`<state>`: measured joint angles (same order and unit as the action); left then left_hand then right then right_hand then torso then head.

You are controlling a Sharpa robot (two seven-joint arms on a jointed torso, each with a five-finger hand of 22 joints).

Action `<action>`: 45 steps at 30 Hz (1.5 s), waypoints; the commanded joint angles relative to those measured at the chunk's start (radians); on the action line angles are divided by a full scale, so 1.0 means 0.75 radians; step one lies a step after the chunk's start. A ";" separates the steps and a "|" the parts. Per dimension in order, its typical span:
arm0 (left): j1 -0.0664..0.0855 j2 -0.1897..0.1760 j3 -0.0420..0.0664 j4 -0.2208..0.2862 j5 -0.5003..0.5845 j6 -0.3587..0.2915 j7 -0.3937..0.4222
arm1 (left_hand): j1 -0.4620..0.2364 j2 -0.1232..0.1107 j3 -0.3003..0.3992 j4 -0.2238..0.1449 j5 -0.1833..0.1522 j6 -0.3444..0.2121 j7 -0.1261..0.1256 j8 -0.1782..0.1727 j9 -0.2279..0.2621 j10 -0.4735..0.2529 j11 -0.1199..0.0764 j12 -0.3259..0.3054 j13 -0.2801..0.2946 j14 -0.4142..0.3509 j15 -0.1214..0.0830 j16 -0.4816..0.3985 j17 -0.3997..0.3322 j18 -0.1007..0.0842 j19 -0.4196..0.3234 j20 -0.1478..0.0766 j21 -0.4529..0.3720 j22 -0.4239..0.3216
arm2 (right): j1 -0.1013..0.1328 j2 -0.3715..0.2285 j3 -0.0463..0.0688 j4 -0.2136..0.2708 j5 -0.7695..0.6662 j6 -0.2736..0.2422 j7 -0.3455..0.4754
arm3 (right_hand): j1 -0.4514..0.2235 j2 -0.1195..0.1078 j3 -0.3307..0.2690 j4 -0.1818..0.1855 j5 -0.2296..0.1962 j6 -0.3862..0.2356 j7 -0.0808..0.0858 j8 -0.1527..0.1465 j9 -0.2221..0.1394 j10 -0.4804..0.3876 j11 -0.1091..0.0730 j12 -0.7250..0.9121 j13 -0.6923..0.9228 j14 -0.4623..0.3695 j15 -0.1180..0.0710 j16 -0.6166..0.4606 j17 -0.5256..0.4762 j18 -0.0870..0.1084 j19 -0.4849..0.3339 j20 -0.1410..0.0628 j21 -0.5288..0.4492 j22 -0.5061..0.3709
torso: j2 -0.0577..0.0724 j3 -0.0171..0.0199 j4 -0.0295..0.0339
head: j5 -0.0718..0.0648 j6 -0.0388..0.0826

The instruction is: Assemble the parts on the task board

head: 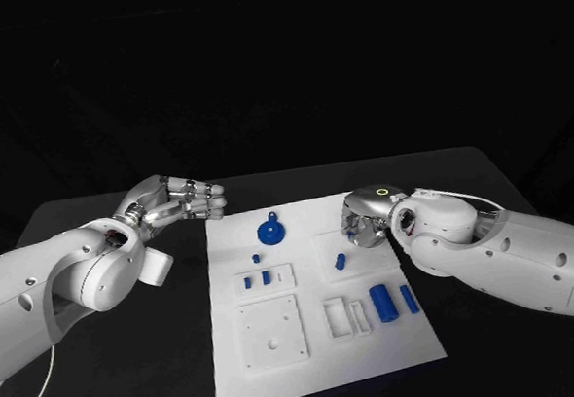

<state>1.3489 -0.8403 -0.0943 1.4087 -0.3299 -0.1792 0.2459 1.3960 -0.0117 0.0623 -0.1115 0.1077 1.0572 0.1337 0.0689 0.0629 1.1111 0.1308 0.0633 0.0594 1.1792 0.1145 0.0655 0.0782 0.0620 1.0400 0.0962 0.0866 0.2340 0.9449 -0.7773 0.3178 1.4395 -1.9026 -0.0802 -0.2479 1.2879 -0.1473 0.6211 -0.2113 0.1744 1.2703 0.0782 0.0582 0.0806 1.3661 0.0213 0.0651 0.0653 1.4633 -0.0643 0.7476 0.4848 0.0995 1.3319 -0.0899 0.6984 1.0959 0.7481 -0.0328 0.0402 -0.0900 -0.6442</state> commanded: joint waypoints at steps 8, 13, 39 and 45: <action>0.002 0.006 0.001 -0.010 -0.045 0.007 0.028 | -0.005 0.008 0.009 0.000 0.007 -0.003 0.003 0.003 0.000 -0.009 0.002 -0.003 -0.001 -0.010 0.001 -0.003 -0.001 -0.001 0.008 0.001 -0.007 -0.001 | -0.019 0.001 -0.012 0.020 -0.023 -0.055 -0.008 | -0.019 0.003 0.037 0.010 0.002 0.020 -0.006 0.008 0.019 0.023 -0.006 -0.007 -0.002 -0.004 -0.014 0.025 0.003 0.019 0.040 -0.006 -0.005 0.073 | -0.001 0.0010 -0.0012 | 0.002 -0.001; 0.002 0.010 0.001 -0.023 -0.046 0.003 0.032 | -0.005 0.007 0.012 -0.001 0.011 -0.007 0.005 0.002 0.000 -0.011 0.003 -0.003 -0.001 -0.010 0.000 -0.003 0.000 0.000 0.009 0.001 -0.006 -0.009 | -0.019 -0.007 0.003 0.038 0.009 -0.094 0.010 | -0.021 0.002 0.038 0.015 0.008 0.018 -0.006 0.008 0.033 0.023 -0.006 -0.007 -0.002 -0.005 -0.015 0.030 0.000 0.018 0.056 -0.007 -0.027 0.117 | -0.002 0.0001 -0.0017 | -0.003 0.003; 0.000 0.056 0.001 -0.111 0.006 -0.015 0.061 | -0.010 0.009 0.015 0.000 0.015 -0.010 0.006 0.004 0.000 -0.015 0.004 -0.003 -0.001 -0.012 0.001 -0.003 -0.001 0.001 0.010 0.002 -0.005 -0.023 | -0.019 -0.023 0.086 0.223 0.141 -0.175 0.082 | -0.013 0.002 0.022 0.023 0.023 0.020 -0.007 0.008 0.041 0.027 -0.007 -0.007 -0.003 -0.007 -0.015 0.046 -0.005 0.012 0.131 -0.007 -0.166 0.315 | -0.011 -0.0005 -0.0004 | 0.023 0.005; -0.005 0.085 0.001 -0.140 0.037 -0.037 0.079 | -0.012 0.009 0.015 0.000 0.015 -0.010 0.005 0.004 0.000 -0.013 0.003 -0.003 -0.001 -0.011 0.001 -0.003 -0.001 0.000 0.010 0.002 -0.005 -0.025 | -0.043 -0.009 0.088 0.294 0.148 -0.190 0.097 | -0.013 0.004 0.017 0.019 0.031 0.020 -0.007 0.008 0.041 0.027 -0.007 -0.007 -0.002 -0.008 -0.015 0.049 -0.007 0.012 0.142 -0.007 -0.192 0.341 | -0.025 -0.0027 0.0034 | 0.056 -0.002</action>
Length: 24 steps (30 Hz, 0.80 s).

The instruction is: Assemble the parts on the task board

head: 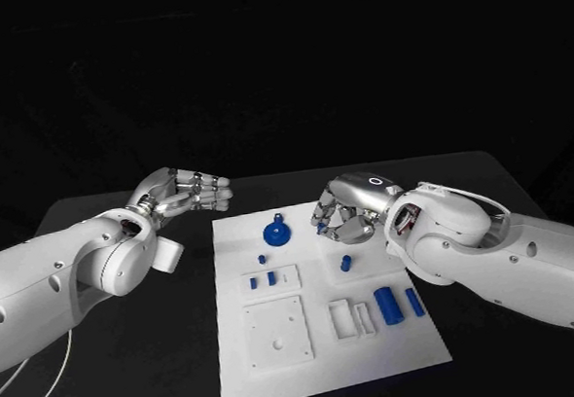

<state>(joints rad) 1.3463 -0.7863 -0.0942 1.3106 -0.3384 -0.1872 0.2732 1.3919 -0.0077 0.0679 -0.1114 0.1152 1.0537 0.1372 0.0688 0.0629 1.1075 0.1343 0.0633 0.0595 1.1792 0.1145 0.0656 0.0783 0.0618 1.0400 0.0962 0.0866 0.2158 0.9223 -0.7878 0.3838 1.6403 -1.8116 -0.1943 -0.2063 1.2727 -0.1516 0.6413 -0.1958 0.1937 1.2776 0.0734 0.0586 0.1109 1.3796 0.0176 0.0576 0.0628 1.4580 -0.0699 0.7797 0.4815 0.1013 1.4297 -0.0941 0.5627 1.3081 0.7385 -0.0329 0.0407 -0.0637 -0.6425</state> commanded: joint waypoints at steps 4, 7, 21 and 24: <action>-0.008 0.036 0.001 -0.031 0.070 -0.040 0.055 | -0.008 0.006 0.008 0.000 0.007 -0.005 0.001 0.004 0.000 -0.007 -0.002 -0.003 -0.001 -0.011 0.001 -0.003 -0.001 0.000 0.009 0.003 -0.005 -0.003 | -0.037 0.024 -0.003 0.066 0.005 -0.041 0.044 | 0.007 0.012 -0.012 -0.002 0.007 0.010 -0.001 0.007 0.001 0.008 -0.002 0.003 0.001 0.000 -0.008 0.007 -0.002 0.009 0.016 -0.001 -0.016 0.066 | -0.024 -0.0068 0.0036 | 0.049 -0.017; -0.013 0.056 0.001 -0.051 0.087 -0.047 0.064 | -0.007 0.009 0.021 -0.007 0.076 -0.006 0.002 0.003 0.000 -0.008 -0.002 -0.003 -0.001 -0.013 0.000 -0.003 -0.002 0.000 0.008 0.000 -0.004 -0.007 | -0.053 0.038 -0.018 0.085 -0.019 -0.040 0.042 | 0.008 0.012 -0.013 -0.003 0.007 0.010 -0.001 0.007 0.000 0.009 -0.003 0.003 0.001 0.000 -0.008 0.008 -0.002 0.009 0.018 -0.001 -0.015 0.068 | -0.034 -0.0098 0.0054 | 0.066 -0.025; -0.027 0.136 0.001 -0.111 0.136 -0.084 0.086 | -0.029 0.008 0.037 -0.009 0.067 -0.010 0.002 0.004 0.000 -0.010 -0.001 -0.003 -0.001 -0.015 0.001 -0.003 -0.001 -0.001 0.006 0.002 0.004 -0.024 | -0.108 0.090 -0.142 0.106 -0.103 -0.051 0.031 | 0.009 0.013 -0.012 -0.006 0.005 0.010 -0.001 0.007 0.000 0.009 -0.002 0.003 0.001 0.000 -0.008 0.011 -0.002 0.008 0.020 -0.001 -0.017 0.074 | -0.056 -0.0155 0.0098 | 0.118 -0.044; -0.029 0.142 0.001 -0.111 0.142 -0.090 0.090 | -0.030 0.007 0.037 -0.009 0.066 -0.011 0.003 0.004 0.000 -0.011 -0.001 -0.003 -0.001 -0.016 0.002 -0.003 -0.001 -0.001 0.006 0.002 0.005 -0.025 | -0.128 0.102 -0.155 0.101 -0.127 -0.056 0.025 | 0.010 0.013 -0.009 -0.007 -0.002 0.011 -0.001 0.007 -0.001 0.009 -0.002 0.003 0.001 0.000 -0.008 0.012 -0.002 0.008 0.022 -0.001 -0.016 0.077 | -0.056 -0.0141 0.0095 | 0.129 -0.050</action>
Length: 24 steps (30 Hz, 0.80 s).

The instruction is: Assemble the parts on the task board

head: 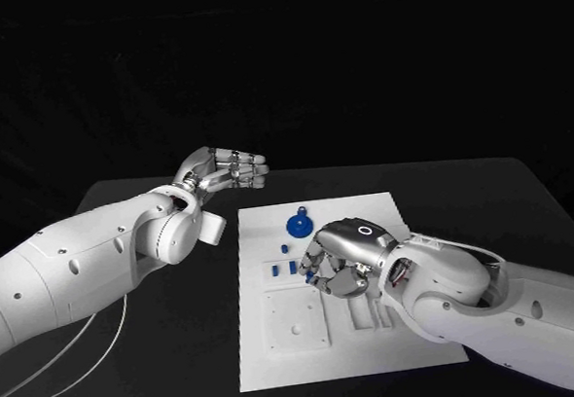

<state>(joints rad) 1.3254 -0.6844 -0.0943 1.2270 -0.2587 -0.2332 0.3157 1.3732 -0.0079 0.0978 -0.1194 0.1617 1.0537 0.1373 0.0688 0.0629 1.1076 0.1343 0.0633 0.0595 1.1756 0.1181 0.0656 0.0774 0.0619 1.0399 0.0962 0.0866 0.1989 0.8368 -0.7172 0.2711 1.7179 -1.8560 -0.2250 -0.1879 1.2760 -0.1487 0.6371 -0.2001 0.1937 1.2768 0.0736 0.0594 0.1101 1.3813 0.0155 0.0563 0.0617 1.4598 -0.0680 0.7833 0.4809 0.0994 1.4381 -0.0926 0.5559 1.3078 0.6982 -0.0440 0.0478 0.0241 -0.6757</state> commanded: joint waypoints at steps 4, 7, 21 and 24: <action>-0.004 0.007 0.001 0.004 0.039 -0.031 0.038 | -0.012 0.002 -0.013 0.008 -0.009 -0.024 0.006 0.002 -0.001 -0.015 0.001 -0.003 -0.001 -0.009 -0.002 -0.003 0.000 -0.001 0.007 0.004 0.006 -0.005 | -0.033 0.017 -0.011 -0.008 -0.087 -0.019 -0.007 | 0.007 0.009 -0.002 -0.002 -0.005 0.012 -0.001 0.006 0.000 0.007 0.001 0.005 0.002 -0.003 -0.010 0.008 -0.001 0.011 0.011 -0.003 -0.008 0.078 | 0.000 0.0028 0.0032 | 0.025 -0.012; -0.006 0.007 0.001 0.007 0.040 -0.032 0.039 | -0.012 0.002 -0.013 0.008 -0.009 -0.024 0.006 0.002 -0.001 -0.015 0.001 -0.003 -0.001 -0.009 -0.002 -0.003 0.000 -0.001 0.007 0.004 0.006 -0.005 | -0.043 0.023 -0.014 -0.015 -0.099 -0.018 -0.011 | 0.007 0.009 -0.001 -0.002 -0.005 0.012 -0.001 0.006 0.000 0.008 0.000 0.005 0.002 -0.003 -0.010 0.009 -0.001 0.011 0.011 -0.003 -0.007 0.078 | 0.000 0.0016 0.0034 | 0.030 -0.019; -0.011 0.006 0.001 0.018 0.041 -0.024 0.045 | 0.001 0.014 -0.052 0.024 -0.044 -0.031 0.007 0.004 0.000 -0.012 0.000 -0.002 -0.001 -0.002 -0.004 -0.003 0.003 -0.002 0.015 0.002 0.009 -0.027 | -0.092 0.029 -0.018 -0.038 -0.117 -0.021 -0.014 | 0.007 0.007 0.005 -0.002 -0.012 0.014 -0.002 0.006 -0.001 0.009 0.000 0.005 0.002 -0.003 -0.010 0.012 -0.002 0.011 0.013 -0.004 -0.008 0.079 | 0.001 0.0008 0.0011 | 0.029 -0.022; -0.011 0.005 0.001 0.019 0.041 -0.021 0.045 | 0.001 0.014 -0.052 0.024 -0.044 -0.031 0.007 0.004 0.000 -0.012 0.000 -0.002 -0.001 -0.002 -0.004 -0.003 0.003 -0.002 0.015 0.002 0.009 -0.027 | -0.098 0.036 -0.018 -0.049 -0.123 -0.026 -0.013 | 0.007 0.007 0.005 -0.002 -0.012 0.014 -0.002 0.006 -0.001 0.009 0.000 0.005 0.002 -0.003 -0.010 0.012 -0.002 0.011 0.013 -0.004 -0.008 0.079 | 0.001 0.0013 0.0014 | 0.032 -0.023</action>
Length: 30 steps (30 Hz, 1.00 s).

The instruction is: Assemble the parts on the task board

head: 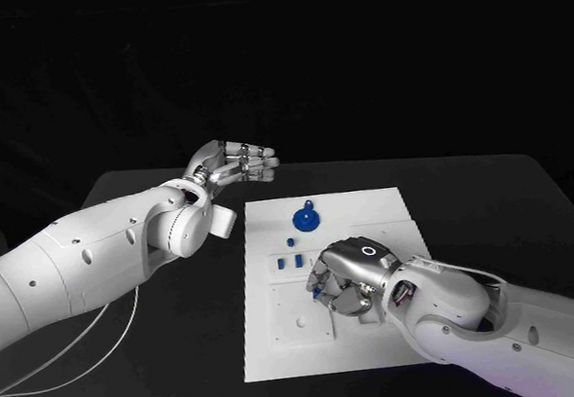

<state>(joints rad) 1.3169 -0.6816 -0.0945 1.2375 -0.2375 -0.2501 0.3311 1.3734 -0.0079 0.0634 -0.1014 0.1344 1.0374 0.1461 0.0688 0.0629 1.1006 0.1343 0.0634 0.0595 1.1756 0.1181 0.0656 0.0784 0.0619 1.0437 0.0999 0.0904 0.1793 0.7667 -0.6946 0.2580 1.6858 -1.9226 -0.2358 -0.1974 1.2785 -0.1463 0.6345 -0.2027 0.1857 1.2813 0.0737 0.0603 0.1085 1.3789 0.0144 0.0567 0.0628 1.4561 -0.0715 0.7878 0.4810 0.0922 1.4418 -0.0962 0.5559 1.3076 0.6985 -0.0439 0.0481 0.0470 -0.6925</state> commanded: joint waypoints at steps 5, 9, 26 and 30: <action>-0.001 0.000 0.001 0.006 0.013 0.006 0.024 | 0.000 0.014 -0.006 0.000 -0.007 -0.009 -0.005 0.004 0.000 -0.002 0.000 -0.002 -0.001 -0.002 -0.004 -0.003 0.002 -0.002 0.010 -0.003 0.004 -0.001 | -0.011 0.016 0.000 -0.025 -0.045 -0.018 0.001 | 0.004 0.003 0.010 0.001 -0.006 0.008 -0.002 0.005 0.001 0.012 0.002 0.004 0.001 0.002 -0.006 0.006 -0.003 0.020 0.009 0.001 -0.008 0.079 | 0.002 0.0008 0.0008 | 0.005 -0.007; -0.001 0.000 0.001 0.007 0.013 0.010 0.023 | 0.003 0.016 -0.010 -0.001 -0.006 -0.008 -0.005 0.004 0.000 -0.001 -0.001 -0.003 -0.001 -0.001 -0.005 -0.003 0.002 -0.002 0.010 -0.003 0.006 -0.006 | -0.014 0.022 0.000 -0.034 -0.052 -0.020 -0.001 | 0.004 0.003 0.010 0.001 -0.006 0.008 -0.002 0.005 0.001 0.012 0.002 0.004 0.001 0.002 -0.006 0.006 -0.003 0.020 0.009 0.001 -0.008 0.079 | 0.001 0.0002 0.0013 | 0.009 -0.011; -0.001 -0.004 0.001 0.007 0.013 0.025 0.016 | 0.003 0.018 -0.013 -0.002 -0.005 -0.011 -0.004 0.004 -0.001 -0.002 0.000 -0.003 -0.001 -0.002 -0.004 -0.003 0.002 -0.002 0.011 -0.003 0.007 -0.010 | -0.016 0.030 -0.001 -0.046 -0.061 0.006 -0.013 | 0.004 0.003 0.015 0.001 -0.016 0.010 -0.002 0.005 0.000 0.014 0.001 0.004 0.001 0.001 -0.006 0.008 -0.003 0.020 0.009 0.001 -0.009 0.080 | 0.001 0.0001 0.0004 | 0.011 -0.019; -0.001 -0.004 0.001 0.007 0.012 0.027 0.014 | 0.003 0.018 -0.013 -0.002 -0.005 -0.011 -0.004 0.004 -0.001 -0.002 0.000 -0.003 -0.001 -0.002 -0.004 -0.003 0.002 -0.002 0.011 -0.003 0.007 -0.010 | -0.016 0.029 -0.002 -0.040 -0.060 0.013 -0.014 | 0.003 0.002 0.015 0.001 -0.017 0.011 -0.002 0.005 0.000 0.014 0.001 0.004 0.001 0.001 -0.006 0.009 -0.004 0.020 0.010 0.001 -0.009 0.080 | 0.002 0.0007 0.0002 | 0.011 -0.022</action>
<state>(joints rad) 1.3159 -0.6854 -0.0944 1.2403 -0.2353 -0.2450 0.3319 1.3776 -0.0038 0.0566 -0.1029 0.1345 1.0340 0.1427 0.0688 0.0629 1.1006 0.1343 0.0634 0.0595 1.1756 0.1180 0.0656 0.0782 0.0619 1.0472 0.0962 0.0904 0.1726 0.7557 -0.6732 0.2567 1.6522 -1.9529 -0.2419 -0.2050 1.2781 -0.1467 0.6407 -0.2028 0.1779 1.2836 0.0709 0.0608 0.1078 1.3846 0.0161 0.0566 0.0618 1.4563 -0.0712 0.7913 0.4790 0.0912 1.4416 -0.0960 0.5559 1.3074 0.6994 -0.0437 0.0485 0.0548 -0.7075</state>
